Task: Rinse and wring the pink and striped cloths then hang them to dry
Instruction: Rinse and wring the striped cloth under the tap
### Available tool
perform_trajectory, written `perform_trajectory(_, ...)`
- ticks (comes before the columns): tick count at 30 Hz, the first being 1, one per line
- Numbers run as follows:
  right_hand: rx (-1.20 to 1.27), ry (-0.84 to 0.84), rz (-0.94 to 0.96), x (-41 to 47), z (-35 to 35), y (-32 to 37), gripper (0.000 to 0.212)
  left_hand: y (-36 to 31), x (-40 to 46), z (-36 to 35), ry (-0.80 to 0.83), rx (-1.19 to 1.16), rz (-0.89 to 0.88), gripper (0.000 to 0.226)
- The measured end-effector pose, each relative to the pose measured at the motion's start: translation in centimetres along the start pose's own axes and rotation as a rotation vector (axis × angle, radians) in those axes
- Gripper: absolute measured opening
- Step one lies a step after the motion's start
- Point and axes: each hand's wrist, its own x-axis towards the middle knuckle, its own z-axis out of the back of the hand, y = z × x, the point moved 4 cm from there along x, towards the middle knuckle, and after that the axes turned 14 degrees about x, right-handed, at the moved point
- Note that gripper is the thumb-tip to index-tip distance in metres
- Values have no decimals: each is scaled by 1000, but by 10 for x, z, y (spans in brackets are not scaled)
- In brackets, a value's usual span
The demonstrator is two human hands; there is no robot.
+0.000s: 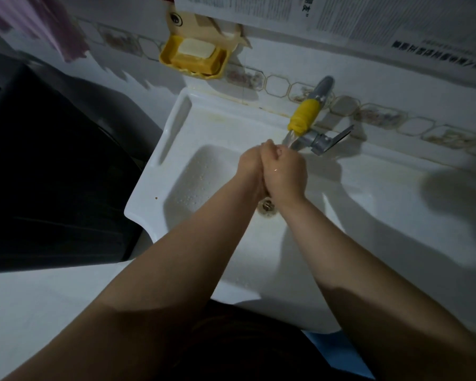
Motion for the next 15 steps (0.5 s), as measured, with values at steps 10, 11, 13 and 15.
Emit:
perform_trajectory(10, 269, -93, -439, 52, 56, -75, 79, 20, -29, 5, 353, 425, 5, 32)
perform_trajectory(11, 262, -64, -401, 55, 58, -70, 78, 20, -33, 6, 373, 478, -10, 27)
perform_trajectory(13, 262, 54, -334, 60, 58, -57, 80, 18, -41, 7, 380, 613, -58, 19)
perform_trajectory(15, 296, 137, -349, 59, 55, -52, 93, 15, -41, 12, 332, 786, -123, 12)
